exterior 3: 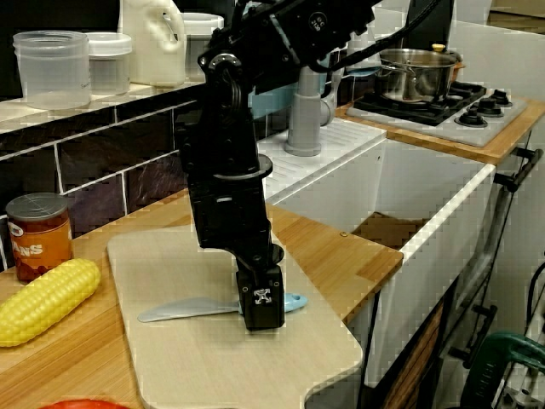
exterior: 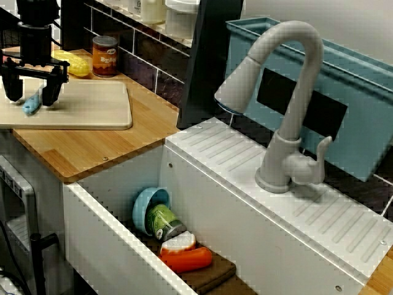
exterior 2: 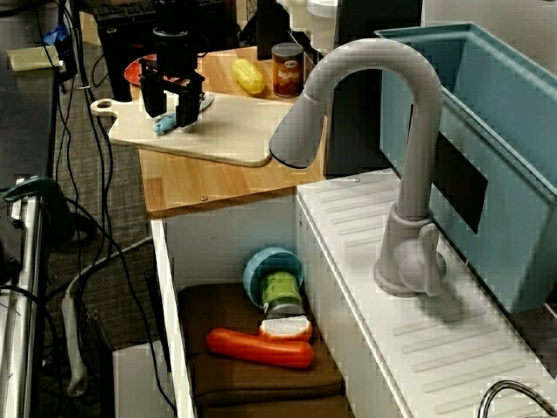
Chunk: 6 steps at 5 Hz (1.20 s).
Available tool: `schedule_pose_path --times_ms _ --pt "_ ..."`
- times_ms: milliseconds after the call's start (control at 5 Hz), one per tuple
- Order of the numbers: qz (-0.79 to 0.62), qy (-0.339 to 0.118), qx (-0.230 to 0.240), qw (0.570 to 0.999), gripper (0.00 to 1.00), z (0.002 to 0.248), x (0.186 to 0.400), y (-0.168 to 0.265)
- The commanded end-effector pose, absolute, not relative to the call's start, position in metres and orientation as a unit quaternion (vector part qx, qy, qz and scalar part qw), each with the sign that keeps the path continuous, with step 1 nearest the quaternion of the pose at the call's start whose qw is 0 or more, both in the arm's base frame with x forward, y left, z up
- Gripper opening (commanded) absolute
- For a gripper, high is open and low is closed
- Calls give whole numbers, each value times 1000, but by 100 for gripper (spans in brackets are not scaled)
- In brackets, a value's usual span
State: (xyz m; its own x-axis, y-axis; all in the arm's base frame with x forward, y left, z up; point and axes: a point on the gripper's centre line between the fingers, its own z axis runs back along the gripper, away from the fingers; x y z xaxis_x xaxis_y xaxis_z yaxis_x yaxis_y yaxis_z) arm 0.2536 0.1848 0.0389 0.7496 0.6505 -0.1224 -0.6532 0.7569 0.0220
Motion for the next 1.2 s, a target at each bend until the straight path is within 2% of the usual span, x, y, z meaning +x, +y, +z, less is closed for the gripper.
schedule_pose_path --times_ms 0,1000 --pt "352 37 -6 935 100 52 259 192" --pt "353 31 -14 935 100 44 266 187"
